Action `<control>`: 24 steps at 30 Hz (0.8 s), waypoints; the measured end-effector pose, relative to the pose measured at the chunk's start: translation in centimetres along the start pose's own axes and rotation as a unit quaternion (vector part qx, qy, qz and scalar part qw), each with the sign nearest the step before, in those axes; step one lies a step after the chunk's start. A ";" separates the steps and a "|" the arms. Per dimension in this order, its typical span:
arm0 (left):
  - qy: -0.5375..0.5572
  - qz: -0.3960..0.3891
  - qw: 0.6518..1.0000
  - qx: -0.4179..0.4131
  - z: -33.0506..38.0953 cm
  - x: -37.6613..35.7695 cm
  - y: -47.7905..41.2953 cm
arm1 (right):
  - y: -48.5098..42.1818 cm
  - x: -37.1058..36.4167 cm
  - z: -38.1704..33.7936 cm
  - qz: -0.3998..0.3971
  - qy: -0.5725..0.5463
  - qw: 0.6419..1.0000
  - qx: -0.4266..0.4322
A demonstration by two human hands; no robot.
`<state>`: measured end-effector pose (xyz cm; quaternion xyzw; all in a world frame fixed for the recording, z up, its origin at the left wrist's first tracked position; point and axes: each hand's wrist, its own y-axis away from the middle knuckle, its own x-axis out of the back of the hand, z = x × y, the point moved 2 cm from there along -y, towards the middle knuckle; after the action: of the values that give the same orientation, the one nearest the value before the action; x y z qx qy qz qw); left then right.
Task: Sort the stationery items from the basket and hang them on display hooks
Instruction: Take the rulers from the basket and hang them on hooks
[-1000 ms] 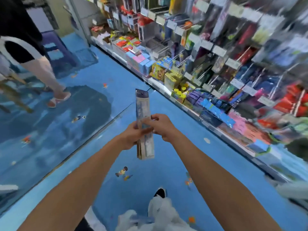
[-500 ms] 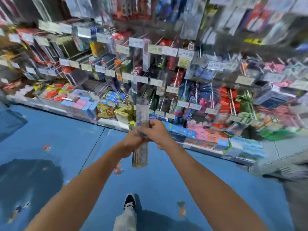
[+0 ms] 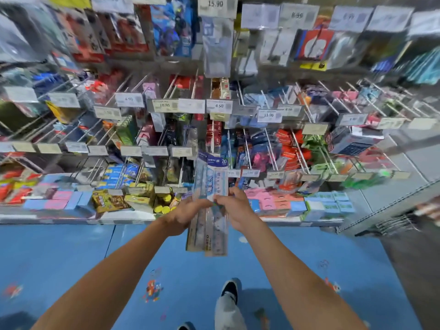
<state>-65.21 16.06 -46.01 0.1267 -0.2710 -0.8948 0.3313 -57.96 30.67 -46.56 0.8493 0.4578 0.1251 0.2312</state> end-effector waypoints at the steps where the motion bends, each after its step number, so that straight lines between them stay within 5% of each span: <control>1: 0.011 0.003 1.000 0.010 0.8 -0.3 -1.2 | -1.2 0.8 -0.5 -0.003 -0.003 1.000 0.001; 14: -0.011 0.124 0.992 -0.018 9.2 -1.2 -15.2 | -14.2 9.8 -5.9 0.005 0.022 1.000 0.021; 24: -0.156 0.006 0.966 -0.205 9.6 2.1 -24.9 | -25.2 10.0 -5.3 -0.001 -0.088 0.972 0.220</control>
<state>-83.75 34.28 -52.35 -0.0870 -0.1311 -0.9379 0.3090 -72.84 52.49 -54.75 0.8863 0.4532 -0.0543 0.0783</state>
